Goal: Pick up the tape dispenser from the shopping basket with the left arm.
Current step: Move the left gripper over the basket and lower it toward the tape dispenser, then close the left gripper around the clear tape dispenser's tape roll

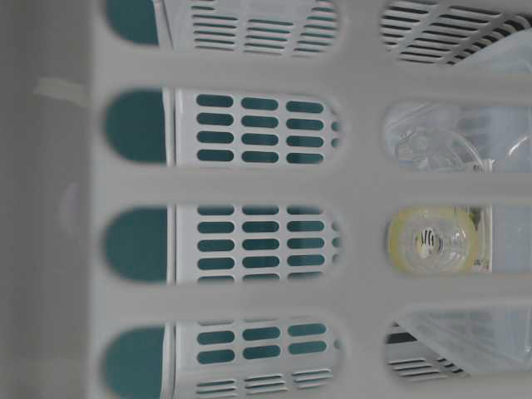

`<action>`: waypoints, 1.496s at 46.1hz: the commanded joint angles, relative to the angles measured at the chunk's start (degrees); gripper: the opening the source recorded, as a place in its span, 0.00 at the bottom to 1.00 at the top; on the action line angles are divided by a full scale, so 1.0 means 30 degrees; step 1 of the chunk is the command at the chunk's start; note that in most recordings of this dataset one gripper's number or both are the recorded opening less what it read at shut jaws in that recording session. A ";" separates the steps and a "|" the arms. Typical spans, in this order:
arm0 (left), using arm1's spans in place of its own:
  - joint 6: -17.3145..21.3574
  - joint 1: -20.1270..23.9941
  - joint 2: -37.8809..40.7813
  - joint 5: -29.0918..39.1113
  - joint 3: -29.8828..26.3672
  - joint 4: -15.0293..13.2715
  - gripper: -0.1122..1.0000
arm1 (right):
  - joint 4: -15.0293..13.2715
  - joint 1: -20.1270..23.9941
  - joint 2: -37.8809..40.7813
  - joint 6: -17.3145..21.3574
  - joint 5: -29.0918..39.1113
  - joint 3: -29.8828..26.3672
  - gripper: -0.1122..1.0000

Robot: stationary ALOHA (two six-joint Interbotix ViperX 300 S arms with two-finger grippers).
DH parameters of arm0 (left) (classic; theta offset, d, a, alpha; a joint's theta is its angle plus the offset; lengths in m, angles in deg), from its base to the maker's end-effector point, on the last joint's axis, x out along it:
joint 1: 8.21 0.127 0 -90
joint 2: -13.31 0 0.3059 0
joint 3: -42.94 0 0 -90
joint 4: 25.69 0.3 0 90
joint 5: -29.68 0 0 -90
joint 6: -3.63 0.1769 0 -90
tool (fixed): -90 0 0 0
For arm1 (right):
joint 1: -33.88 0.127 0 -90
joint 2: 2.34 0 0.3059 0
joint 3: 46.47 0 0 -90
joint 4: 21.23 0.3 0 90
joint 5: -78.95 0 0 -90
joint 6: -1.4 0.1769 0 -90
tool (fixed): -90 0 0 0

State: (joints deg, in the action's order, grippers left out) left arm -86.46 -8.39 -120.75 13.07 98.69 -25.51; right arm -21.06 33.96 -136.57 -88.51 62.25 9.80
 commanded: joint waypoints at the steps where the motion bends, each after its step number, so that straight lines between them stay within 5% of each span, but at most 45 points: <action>1: -0.0850 0.0000 0.0791 0.1963 -0.2373 0.0732 0.15 | 0.0117 -0.0088 0.0146 0.0205 0.0059 -0.0381 0.10; 15: -0.1406 -0.1289 0.5244 1.0518 -0.8994 0.0762 0.10 | 0.0264 0.0498 -0.0029 0.0586 0.5391 -0.2256 0.10; 28: -0.1582 -0.2578 0.9668 1.5088 -1.3389 0.0762 0.10 | 0.0293 0.0850 -0.0820 0.0615 0.7061 -0.2666 0.11; 33: -0.1611 -0.2842 1.1016 1.6260 -1.4619 0.0762 0.10 | 0.0322 0.1289 -0.0879 0.0645 0.7441 -0.2695 0.27; 43: -0.1904 -0.2871 1.3154 1.8604 -1.6787 0.0762 0.10 | 0.0352 0.2285 -0.0879 0.0615 0.7559 -0.2695 0.81; 55: -0.2490 -0.2871 1.5762 2.1064 -1.8545 0.0762 0.11 | 0.0322 0.2314 -0.1143 0.0615 0.7559 -0.2666 0.77; 59: -0.2607 -0.2900 1.6553 2.1094 -1.8867 0.0762 0.24 | 0.0322 0.2314 -0.1201 0.0615 0.7559 -0.2637 0.77; 69: -0.2959 -0.2930 1.8047 2.1416 -1.8809 0.0762 0.80 | 0.0322 0.2314 -0.1260 0.0645 0.7559 -0.2520 0.77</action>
State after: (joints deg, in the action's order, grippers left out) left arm -95.25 -16.92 -67.31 77.41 43.14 -23.40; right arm -20.26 40.73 -140.62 -86.67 85.19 3.21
